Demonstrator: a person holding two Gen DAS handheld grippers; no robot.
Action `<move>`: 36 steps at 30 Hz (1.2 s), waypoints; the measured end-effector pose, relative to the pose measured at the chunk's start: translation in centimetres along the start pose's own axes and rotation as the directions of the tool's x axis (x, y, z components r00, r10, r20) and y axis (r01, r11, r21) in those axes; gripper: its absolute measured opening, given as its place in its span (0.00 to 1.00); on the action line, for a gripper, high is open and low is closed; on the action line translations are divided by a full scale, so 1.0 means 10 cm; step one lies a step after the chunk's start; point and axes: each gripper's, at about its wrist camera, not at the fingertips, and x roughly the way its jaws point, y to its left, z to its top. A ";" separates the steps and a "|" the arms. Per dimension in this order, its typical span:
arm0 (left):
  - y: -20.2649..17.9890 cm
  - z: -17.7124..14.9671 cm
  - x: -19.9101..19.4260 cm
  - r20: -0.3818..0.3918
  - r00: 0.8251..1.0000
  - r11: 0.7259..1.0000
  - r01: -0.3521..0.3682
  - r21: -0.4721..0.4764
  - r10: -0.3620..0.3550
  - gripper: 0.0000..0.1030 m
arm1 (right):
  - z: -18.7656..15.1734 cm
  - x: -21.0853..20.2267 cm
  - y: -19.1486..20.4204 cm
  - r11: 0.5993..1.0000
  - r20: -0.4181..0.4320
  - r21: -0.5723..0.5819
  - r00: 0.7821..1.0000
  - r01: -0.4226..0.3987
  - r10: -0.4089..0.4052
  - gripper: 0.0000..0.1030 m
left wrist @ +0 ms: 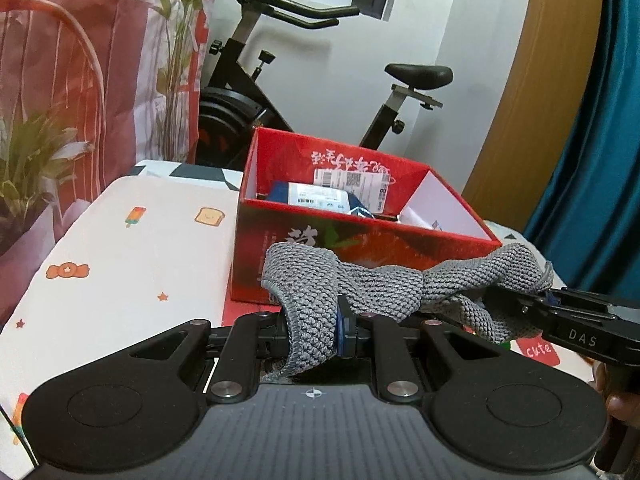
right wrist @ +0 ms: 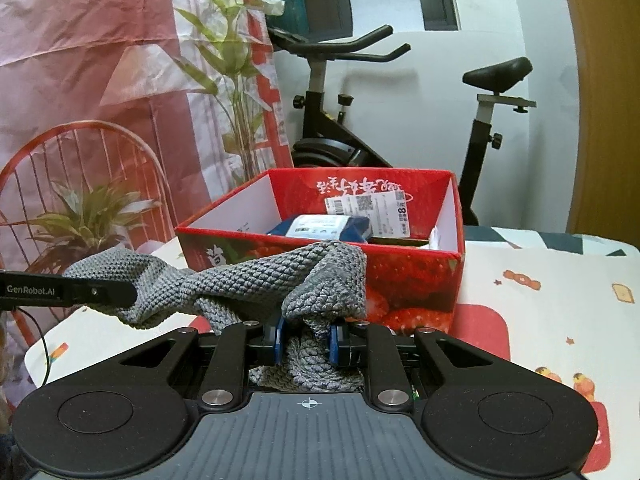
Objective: Organize soft objects
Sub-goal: 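Carry the grey towel with both tools over the red box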
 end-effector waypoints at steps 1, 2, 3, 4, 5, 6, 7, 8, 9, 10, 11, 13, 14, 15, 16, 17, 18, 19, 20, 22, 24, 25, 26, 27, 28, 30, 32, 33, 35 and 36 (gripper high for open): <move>0.00 0.00 -0.01 0.004 1.000 1.000 0.002 -0.004 -0.002 0.19 | 0.01 0.00 0.01 1.000 0.002 -0.006 1.000 -0.001 0.001 0.18; 0.00 0.00 -0.02 0.009 1.000 1.000 0.003 -0.006 -0.003 0.19 | 0.02 0.00 0.02 1.000 0.003 -0.010 1.000 -0.002 0.002 0.18; 0.01 0.01 -0.02 0.011 1.000 1.000 0.004 -0.009 -0.004 0.18 | 0.03 -0.01 0.02 1.000 0.004 -0.013 1.000 -0.002 0.002 0.18; 0.01 0.01 -0.02 0.012 1.000 1.000 0.005 -0.012 -0.005 0.19 | 0.04 0.00 0.03 1.000 0.005 -0.015 1.000 -0.002 0.003 0.18; 0.02 0.01 -0.02 0.012 1.000 1.000 0.006 -0.015 -0.006 0.19 | 0.05 0.00 0.03 1.000 0.006 -0.015 1.000 -0.004 0.004 0.18; 0.03 0.01 -0.01 0.011 1.000 1.000 0.006 -0.017 -0.006 0.19 | 0.05 0.01 0.04 1.000 0.007 -0.016 1.000 -0.004 0.004 0.18; 0.03 0.01 -0.01 0.010 1.000 1.000 0.006 -0.017 -0.005 0.19 | 0.06 0.01 0.04 1.000 0.008 -0.016 1.000 -0.005 0.005 0.18; 0.03 0.02 -0.01 0.010 1.000 1.000 0.005 -0.017 -0.005 0.19 | 0.06 0.02 0.04 1.000 0.009 -0.016 1.000 -0.007 0.007 0.18; 0.04 0.03 -0.01 0.012 1.000 1.000 0.004 -0.016 -0.004 0.18 | 0.07 0.02 0.05 1.000 0.009 -0.016 1.000 -0.009 0.009 0.18; 0.04 0.03 -0.02 0.014 1.000 1.000 0.003 -0.017 -0.003 0.18 | 0.08 0.02 0.05 1.000 0.010 -0.015 1.000 -0.012 0.013 0.18; 0.04 0.04 -0.03 0.016 1.000 1.000 0.002 -0.017 -0.001 0.18 | 0.09 0.02 0.05 1.000 0.013 -0.013 1.000 -0.016 0.016 0.18; 0.04 0.06 -0.04 0.023 1.000 1.000 0.000 -0.016 0.000 0.18 | 0.13 0.02 0.05 1.000 0.021 -0.013 1.000 -0.023 0.023 0.18; 0.05 0.09 -0.05 0.027 1.000 1.000 0.000 -0.015 0.001 0.18 | 0.18 0.02 0.05 1.000 0.027 -0.014 0.999 -0.025 0.026 0.18; 0.04 0.12 -0.05 0.033 0.999 1.000 0.000 -0.013 0.000 0.18 | 0.22 0.02 0.05 1.000 0.032 -0.015 0.999 -0.027 0.027 0.18; 0.04 0.16 -0.05 0.040 0.999 1.000 0.000 -0.009 0.000 0.18 | 0.28 0.03 0.04 0.999 0.039 -0.016 0.999 -0.028 0.029 0.18; 0.04 0.20 -0.06 0.048 0.999 1.000 0.000 -0.004 0.000 0.18 | 0.35 0.03 0.02 0.999 0.048 -0.016 0.998 -0.029 0.030 0.18; 0.03 0.26 -0.06 0.058 0.998 1.000 0.001 0.001 -0.001 0.19 | 0.42 0.05 0.01 0.999 0.057 -0.017 0.998 -0.029 0.030 0.18; 0.03 0.32 -0.06 0.067 0.998 1.000 0.002 0.004 -0.002 0.19 | 0.51 0.06 -0.01 0.999 0.067 -0.019 0.997 -0.029 0.030 0.18; 0.02 0.39 -0.05 0.076 0.997 1.000 0.003 0.008 -0.004 0.19 | 0.58 0.08 -0.03 0.999 0.074 -0.024 0.997 -0.027 0.029 0.18; 0.00 0.54 -0.01 0.086 0.996 1.000 0.006 0.023 -0.008 0.19 | 0.74 0.16 -0.08 0.999 0.077 -0.040 0.997 -0.014 0.017 0.18; -0.02 0.70 0.10 0.081 0.997 0.999 0.007 0.042 -0.011 0.19 | 0.90 0.28 -0.17 0.999 0.068 -0.049 0.998 -0.002 0.005 0.18; -0.03 0.78 0.17 0.073 0.997 0.999 0.009 0.051 -0.013 0.19 | 0.97 0.36 -0.23 0.999 0.055 -0.049 0.998 0.005 -0.002 0.18; -0.04 0.85 0.25 0.061 0.998 0.998 0.012 0.058 -0.016 0.19 | 1.03 0.45 -0.28 0.999 0.038 -0.047 0.999 0.011 -0.009 0.18; -0.04 0.92 0.35 0.040 0.999 0.998 0.017 0.064 -0.020 0.19 | 1.07 0.53 -0.33 0.999 0.020 -0.044 1.000 0.020 -0.019 0.18; -0.04 0.98 0.45 0.020 1.000 0.998 0.022 0.066 -0.023 0.19 | 1.10 0.62 -0.39 0.999 0.001 -0.041 1.000 0.026 -0.026 0.18; -0.04 1.09 0.66 -0.031 0.999 0.997 0.034 0.068 -0.032 0.19 | 1.13 0.79 -0.49 0.999 -0.047 -0.030 0.998 0.036 -0.037 0.18; -0.05 1.16 0.85 -0.075 0.997 0.997 0.034 0.072 -0.028 0.19 | 1.13 0.96 -0.58 0.999 -0.100 -0.026 0.994 0.044 -0.046 0.18; -0.06 1.18 0.95 -0.102 0.995 0.996 0.028 0.079 -0.020 0.19 | 1.13 1.03 -0.61 0.999 -0.126 -0.029 0.991 0.046 -0.050 0.18; -0.08 1.20 1.13 -0.151 0.988 0.994 0.025 0.103 -0.009 0.19 | 1.10 1.16 -0.64 0.997 -0.168 -0.051 0.984 0.055 -0.063 0.18; -0.10 1.21 1.21 -0.177 0.984 0.993 0.023 0.120 -0.001 0.19 | 1.08 1.22 -0.64 0.996 -0.185 -0.068 0.980 0.057 -0.069 0.18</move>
